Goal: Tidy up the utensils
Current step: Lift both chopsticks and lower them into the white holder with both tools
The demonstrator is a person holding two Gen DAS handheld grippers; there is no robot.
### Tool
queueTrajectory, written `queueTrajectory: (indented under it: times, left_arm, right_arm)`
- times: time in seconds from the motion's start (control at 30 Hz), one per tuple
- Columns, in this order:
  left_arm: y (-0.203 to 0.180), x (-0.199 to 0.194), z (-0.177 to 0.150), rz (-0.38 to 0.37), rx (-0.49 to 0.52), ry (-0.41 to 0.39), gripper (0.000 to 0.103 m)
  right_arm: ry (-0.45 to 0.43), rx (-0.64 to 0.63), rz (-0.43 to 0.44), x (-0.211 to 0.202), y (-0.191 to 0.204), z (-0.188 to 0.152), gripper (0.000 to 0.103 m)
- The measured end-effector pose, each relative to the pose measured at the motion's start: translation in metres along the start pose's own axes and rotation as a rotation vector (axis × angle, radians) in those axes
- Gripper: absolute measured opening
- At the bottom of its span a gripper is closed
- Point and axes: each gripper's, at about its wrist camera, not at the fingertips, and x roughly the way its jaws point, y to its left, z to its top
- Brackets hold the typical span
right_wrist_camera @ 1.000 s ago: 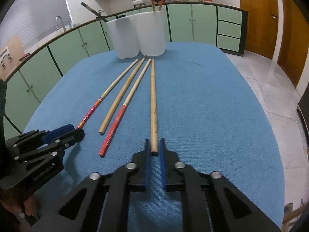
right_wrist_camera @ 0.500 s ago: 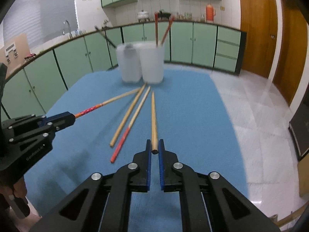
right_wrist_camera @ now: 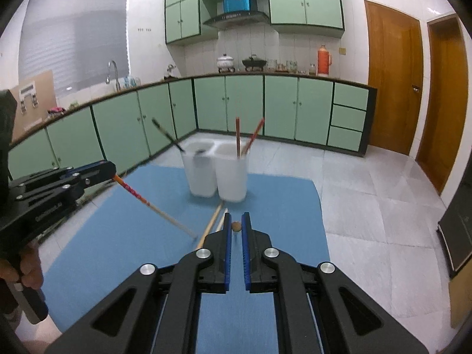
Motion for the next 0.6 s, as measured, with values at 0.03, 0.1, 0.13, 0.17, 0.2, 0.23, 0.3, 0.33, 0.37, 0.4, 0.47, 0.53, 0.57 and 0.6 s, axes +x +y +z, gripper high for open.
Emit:
queueTrajectory:
  times: [0.03,0.1,0.13,0.17,0.2,0.23,0.3,0.33,0.37,0.4,0.47,0.53,0.57,0.6]
  left_arm:
    - [0.001,0.001,0.006,-0.001,-0.002,-0.010,0.005]
    - [0.003,0.002,0.013,-0.006,-0.009,-0.019,0.005]
    - [0.005,0.003,0.018,-0.009,-0.016,-0.027,0.005]
    - [0.006,0.003,0.022,-0.011,-0.022,-0.033,0.005]
    - [0.007,0.003,0.025,-0.013,-0.025,-0.039,0.005]
    - [0.008,0.001,0.029,-0.013,-0.026,-0.048,0.005]
    - [0.011,0.000,0.035,-0.010,-0.026,-0.062,0.005]
    - [0.011,-0.001,0.039,-0.009,-0.028,-0.073,0.005]
    - [0.012,-0.003,0.042,-0.009,-0.030,-0.081,0.005]
    - [0.012,-0.005,0.046,-0.009,-0.033,-0.093,0.005]
    - [0.012,-0.010,0.056,-0.008,-0.034,-0.122,0.005]
    - [0.013,-0.015,0.065,-0.007,-0.036,-0.152,0.005]
    - [0.014,-0.018,0.071,-0.004,-0.037,-0.171,0.005]
    - [0.014,-0.021,0.077,0.000,-0.038,-0.190,0.005]
  right_arm:
    - [-0.002,0.002,0.006,0.001,-0.001,0.004,0.006]
    - [-0.006,0.003,0.020,0.001,-0.002,0.013,0.006]
    - [-0.009,0.004,0.027,0.000,-0.004,0.017,0.006]
    - [-0.012,0.004,0.033,0.000,-0.005,0.022,0.006]
    - [-0.017,0.002,0.038,-0.001,-0.005,0.026,0.006]
    - [-0.021,-0.002,0.041,-0.002,-0.005,0.027,0.006]
    - [-0.033,-0.015,0.047,-0.005,-0.004,0.035,0.006]
    - [-0.038,-0.020,0.050,-0.005,-0.004,0.038,0.006]
    - [-0.046,-0.023,0.056,-0.007,-0.003,0.042,0.006]
    - [-0.058,-0.025,0.066,-0.010,-0.003,0.047,0.006]
    - [-0.079,-0.025,0.083,-0.014,-0.003,0.056,0.006]
    - [-0.100,-0.024,0.101,-0.017,-0.002,0.066,0.006]
    - [-0.113,-0.024,0.109,-0.018,-0.002,0.072,0.006]
    - [-0.122,-0.027,0.111,-0.019,-0.001,0.076,0.006]
